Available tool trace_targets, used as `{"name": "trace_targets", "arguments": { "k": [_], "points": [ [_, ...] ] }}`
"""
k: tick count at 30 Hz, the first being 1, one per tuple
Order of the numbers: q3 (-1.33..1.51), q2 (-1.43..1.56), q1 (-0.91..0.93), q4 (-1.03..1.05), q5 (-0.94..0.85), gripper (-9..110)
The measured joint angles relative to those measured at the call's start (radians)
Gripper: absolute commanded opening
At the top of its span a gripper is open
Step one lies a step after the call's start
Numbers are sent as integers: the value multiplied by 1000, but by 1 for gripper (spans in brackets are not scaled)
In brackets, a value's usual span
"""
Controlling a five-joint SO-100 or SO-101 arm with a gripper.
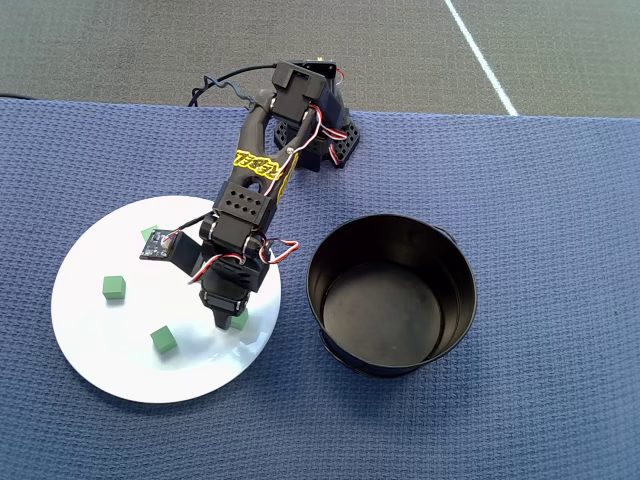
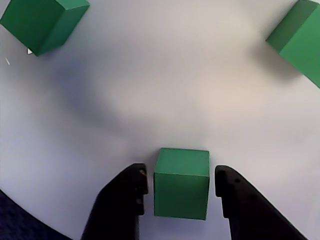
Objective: Pick up the green cubes from the white plate and place them in the black recipient
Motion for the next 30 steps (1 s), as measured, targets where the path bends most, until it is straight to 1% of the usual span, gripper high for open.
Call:
{"name": "trace_targets", "arguments": {
  "k": [11, 18, 22, 25, 30],
  "points": [
    [0, 28, 2, 11, 11, 0],
    [2, 334, 35, 144, 69, 0],
    [-35, 515, -20, 273, 141, 0],
    [-66, 626, -117, 353, 196, 0],
    [-57, 721, -337, 357, 291, 0]
  ]
}}
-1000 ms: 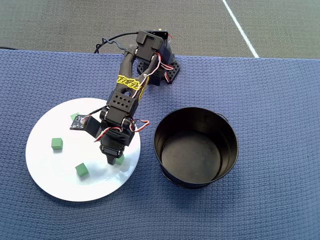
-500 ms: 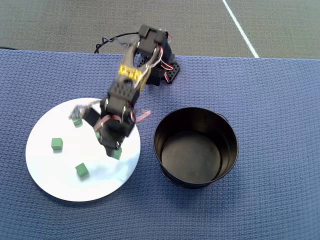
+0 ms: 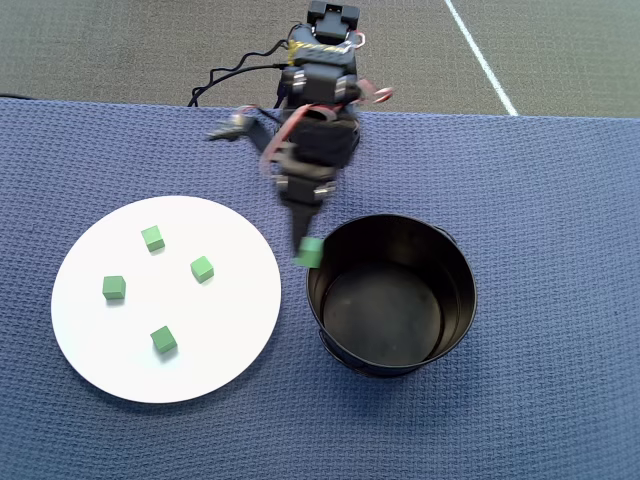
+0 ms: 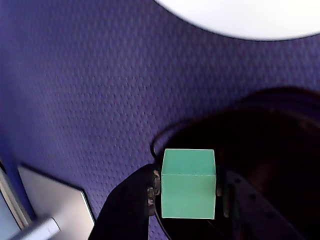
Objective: Pick up the green cubes from the white plate and place them in the black recipient
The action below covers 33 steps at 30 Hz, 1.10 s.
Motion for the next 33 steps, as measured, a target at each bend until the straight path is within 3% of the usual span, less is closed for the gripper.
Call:
{"name": "trace_targets", "arguments": {
  "k": [7, 10, 11, 20, 25, 33],
  "points": [
    [94, -81, -262, -129, 77, 0],
    [126, -117, -308, -169, 84, 34],
    [126, -118, -311, -175, 80, 38],
    [123, -120, -307, -135, -11, 42],
    [100, -104, -179, -63, -143, 44],
    [137, -109, 242, -115, -506, 42]
  ]
}}
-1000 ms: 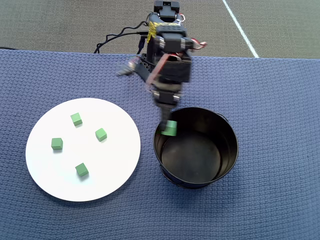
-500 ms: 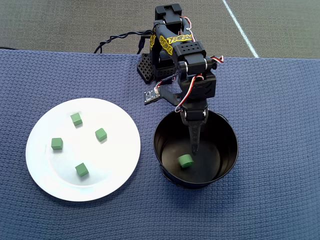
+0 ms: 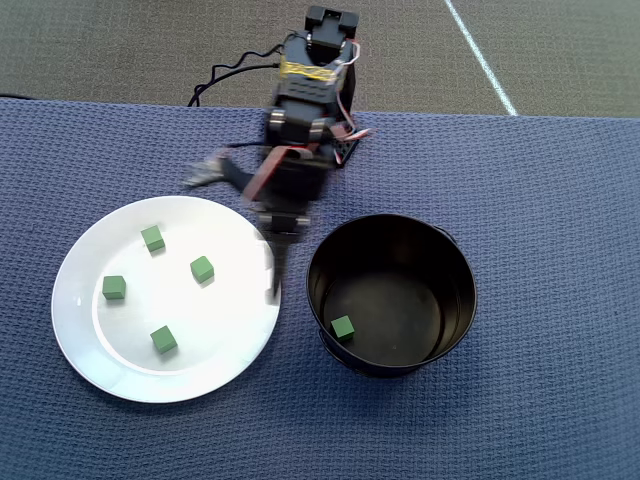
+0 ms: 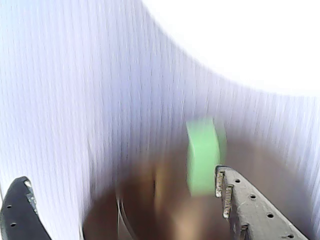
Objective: Pick up the green cubes from the white plate and place them in the black recipient
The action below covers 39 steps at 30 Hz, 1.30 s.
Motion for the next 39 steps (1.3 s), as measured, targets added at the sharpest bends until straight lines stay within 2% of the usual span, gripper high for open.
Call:
{"name": "trace_targets", "arguments": {
  "k": [10, 21, 39],
  "points": [
    [285, -64, 270, -253, -497, 41],
    [330, -219, 344, -328, -851, 40],
    [308, -307, 353, -314, -930, 39]
  ]
}}
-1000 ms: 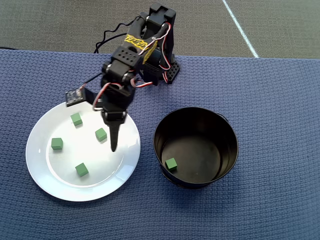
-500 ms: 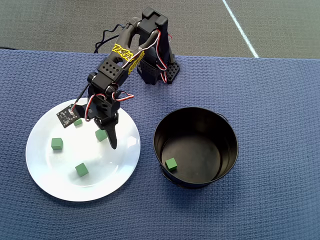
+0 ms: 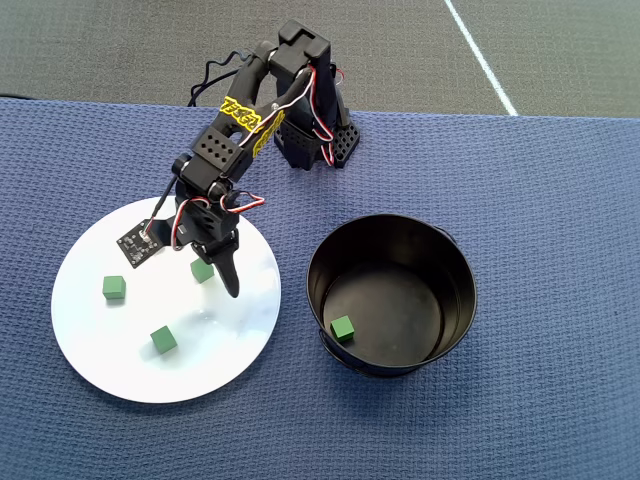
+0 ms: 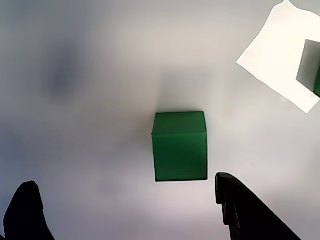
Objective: Pick up the green cubes from the white plate and place them in the black recipient
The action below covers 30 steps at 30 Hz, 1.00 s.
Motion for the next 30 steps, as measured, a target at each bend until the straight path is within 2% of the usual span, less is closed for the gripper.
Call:
{"name": "trace_targets", "arguments": {
  "k": [18, 24, 28, 30],
  "points": [
    [-52, -83, 31, 0, -46, 38],
    [-52, -92, 31, 0, -46, 31],
    [-52, -112, 31, -11, -46, 26],
    [-55, -115, 31, -12, -46, 4]
  ]
}}
